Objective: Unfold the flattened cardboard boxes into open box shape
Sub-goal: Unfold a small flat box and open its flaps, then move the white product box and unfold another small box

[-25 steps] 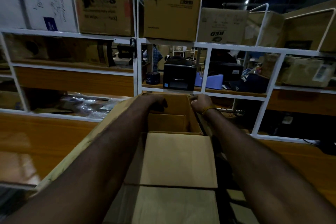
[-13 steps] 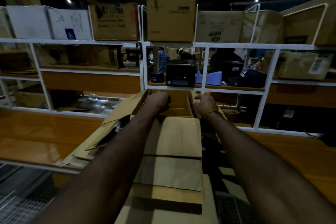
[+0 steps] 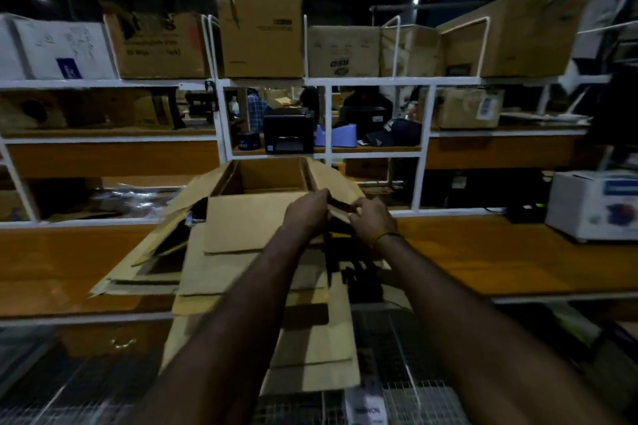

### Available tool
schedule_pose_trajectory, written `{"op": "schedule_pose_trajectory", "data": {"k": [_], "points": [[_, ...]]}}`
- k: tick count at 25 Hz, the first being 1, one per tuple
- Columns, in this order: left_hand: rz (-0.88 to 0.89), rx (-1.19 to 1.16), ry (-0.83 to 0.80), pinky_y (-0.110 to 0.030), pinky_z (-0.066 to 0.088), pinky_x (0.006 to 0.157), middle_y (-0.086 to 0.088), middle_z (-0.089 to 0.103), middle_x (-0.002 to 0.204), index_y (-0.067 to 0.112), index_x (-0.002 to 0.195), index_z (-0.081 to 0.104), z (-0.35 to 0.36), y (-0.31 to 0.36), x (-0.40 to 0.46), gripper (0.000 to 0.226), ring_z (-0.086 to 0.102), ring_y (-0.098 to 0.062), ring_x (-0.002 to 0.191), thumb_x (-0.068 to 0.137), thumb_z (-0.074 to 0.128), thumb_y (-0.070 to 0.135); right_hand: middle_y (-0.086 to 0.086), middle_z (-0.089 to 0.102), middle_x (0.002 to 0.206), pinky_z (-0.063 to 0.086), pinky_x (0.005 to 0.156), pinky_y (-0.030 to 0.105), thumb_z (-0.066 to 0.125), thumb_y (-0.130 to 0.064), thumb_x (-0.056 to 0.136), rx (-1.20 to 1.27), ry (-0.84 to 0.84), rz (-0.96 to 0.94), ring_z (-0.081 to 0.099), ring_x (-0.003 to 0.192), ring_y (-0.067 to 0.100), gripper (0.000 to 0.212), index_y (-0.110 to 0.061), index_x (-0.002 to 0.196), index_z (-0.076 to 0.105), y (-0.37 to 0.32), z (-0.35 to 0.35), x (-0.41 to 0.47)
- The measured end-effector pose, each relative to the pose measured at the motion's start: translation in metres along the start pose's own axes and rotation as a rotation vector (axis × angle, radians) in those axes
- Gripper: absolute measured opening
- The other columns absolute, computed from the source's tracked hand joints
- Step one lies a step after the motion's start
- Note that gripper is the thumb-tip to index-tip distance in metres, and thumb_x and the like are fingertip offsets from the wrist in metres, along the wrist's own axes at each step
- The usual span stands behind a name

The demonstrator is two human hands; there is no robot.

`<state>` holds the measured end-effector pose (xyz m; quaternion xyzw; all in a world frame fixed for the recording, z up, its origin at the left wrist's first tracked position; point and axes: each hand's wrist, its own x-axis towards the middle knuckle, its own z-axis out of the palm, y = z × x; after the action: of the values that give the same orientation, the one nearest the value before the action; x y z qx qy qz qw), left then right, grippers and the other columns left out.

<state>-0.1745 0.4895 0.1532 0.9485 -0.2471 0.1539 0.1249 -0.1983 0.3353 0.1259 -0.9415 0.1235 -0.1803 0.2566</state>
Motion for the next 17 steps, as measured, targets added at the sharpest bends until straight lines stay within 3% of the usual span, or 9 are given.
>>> {"op": "schedule_pose_trajectory", "data": {"k": [5,12,17], "points": [[0.103,-0.097,-0.121,-0.042,0.054,0.078,-0.011,0.063,0.118,0.018,0.127,0.048,0.042,0.073,-0.025,0.034,0.062,-0.03,0.102,0.094,0.056,0.024,0.013,0.045,0.138,0.046,0.099,0.044,0.061,-0.031,0.094,-0.087,-0.044,0.047,0.053,0.12,0.036,0.037,-0.024,0.13,0.057,0.056,-0.037,-0.057],[0.159,-0.024,-0.204,-0.041,0.048,0.075,-0.012,0.047,0.134,0.018,0.143,0.038,0.087,0.174,-0.014,0.051,0.056,-0.031,0.112,0.096,0.056,0.025,0.011,0.041,0.145,0.041,0.104,0.051,0.058,-0.03,0.097,-0.116,0.042,0.163,0.052,0.121,0.037,0.039,-0.024,0.135,0.055,0.141,-0.082,-0.075],[0.217,-0.052,-0.234,-0.044,0.052,0.084,-0.014,0.038,0.145,0.023,0.149,0.031,0.142,0.274,0.032,0.06,0.055,-0.035,0.116,0.096,0.056,0.034,0.012,0.037,0.148,0.034,0.107,0.055,0.056,-0.029,0.098,-0.206,0.024,0.222,0.045,0.127,0.04,0.042,-0.027,0.14,0.05,0.248,-0.123,-0.058]]}}
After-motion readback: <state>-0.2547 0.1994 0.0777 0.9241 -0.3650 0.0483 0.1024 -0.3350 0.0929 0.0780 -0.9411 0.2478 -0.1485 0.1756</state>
